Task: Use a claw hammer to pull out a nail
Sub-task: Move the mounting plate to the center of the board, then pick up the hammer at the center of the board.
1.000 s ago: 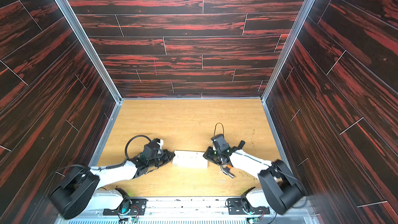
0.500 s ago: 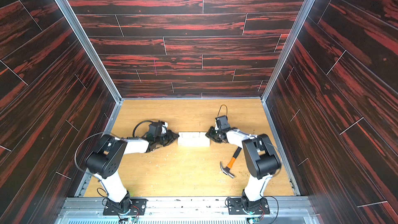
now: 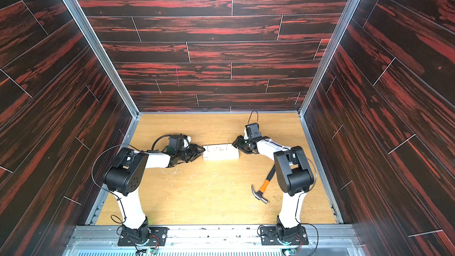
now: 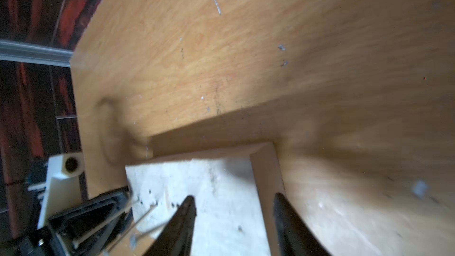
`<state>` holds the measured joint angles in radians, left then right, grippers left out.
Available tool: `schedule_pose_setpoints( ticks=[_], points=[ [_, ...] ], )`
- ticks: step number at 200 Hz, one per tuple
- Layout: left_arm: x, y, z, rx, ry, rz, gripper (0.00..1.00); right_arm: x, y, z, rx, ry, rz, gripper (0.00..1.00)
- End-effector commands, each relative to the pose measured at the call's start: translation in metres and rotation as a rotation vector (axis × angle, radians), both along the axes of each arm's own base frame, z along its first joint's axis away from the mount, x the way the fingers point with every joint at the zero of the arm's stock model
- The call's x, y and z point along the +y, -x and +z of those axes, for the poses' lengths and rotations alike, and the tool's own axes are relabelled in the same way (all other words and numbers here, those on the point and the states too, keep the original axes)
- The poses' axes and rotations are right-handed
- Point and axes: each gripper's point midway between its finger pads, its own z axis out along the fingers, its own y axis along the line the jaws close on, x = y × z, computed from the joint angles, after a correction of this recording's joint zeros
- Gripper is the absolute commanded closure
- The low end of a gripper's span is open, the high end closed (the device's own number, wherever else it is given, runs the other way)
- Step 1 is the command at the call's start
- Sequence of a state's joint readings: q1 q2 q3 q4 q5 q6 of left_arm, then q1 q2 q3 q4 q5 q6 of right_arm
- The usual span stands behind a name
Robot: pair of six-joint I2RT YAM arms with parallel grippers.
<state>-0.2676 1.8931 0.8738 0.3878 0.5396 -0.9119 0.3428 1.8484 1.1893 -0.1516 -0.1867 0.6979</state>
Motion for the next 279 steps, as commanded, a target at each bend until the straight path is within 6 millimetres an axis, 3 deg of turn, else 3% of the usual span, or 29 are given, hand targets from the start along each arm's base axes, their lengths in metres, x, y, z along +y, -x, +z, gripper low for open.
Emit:
schedule_pose_setpoints(
  ticks=[1,31,42,60,88,130,150,170,212,279],
  points=[
    [0.019,0.011,0.024,-0.035,-0.038,0.023,0.35,-0.018,0.013,0.044,-0.074,0.071,-0.013,0.33],
    [0.035,0.032,0.045,-0.075,-0.094,0.064,0.19,-0.074,0.062,0.056,-0.044,0.188,-0.139,0.1],
    [0.041,0.038,0.051,-0.091,-0.111,0.082,0.01,-0.104,0.088,0.053,-0.003,0.242,-0.222,0.02],
    [0.051,0.049,0.054,-0.089,-0.141,0.125,0.0,-0.141,0.126,0.04,0.069,0.291,-0.312,0.01],
    [0.047,0.06,0.067,-0.134,-0.15,0.117,0.0,-0.169,0.165,0.006,0.178,0.266,-0.369,0.02],
    [0.03,0.072,0.079,-0.178,-0.213,0.046,0.0,-0.178,0.156,-0.019,0.252,0.282,-0.36,0.14],
    [0.026,0.076,0.081,-0.183,-0.225,0.027,0.0,-0.18,0.15,-0.035,0.317,0.32,-0.348,0.29],
    [0.027,0.076,0.081,-0.189,-0.239,0.026,0.0,-0.178,0.152,-0.049,0.345,0.313,-0.353,0.37],
    [0.023,0.073,0.078,-0.184,-0.239,0.013,0.0,-0.18,0.156,-0.053,0.341,0.33,-0.353,0.47],
    [0.019,0.073,0.079,-0.187,-0.231,0.001,0.0,-0.171,0.159,-0.068,0.376,0.352,-0.312,0.52]
  ],
)
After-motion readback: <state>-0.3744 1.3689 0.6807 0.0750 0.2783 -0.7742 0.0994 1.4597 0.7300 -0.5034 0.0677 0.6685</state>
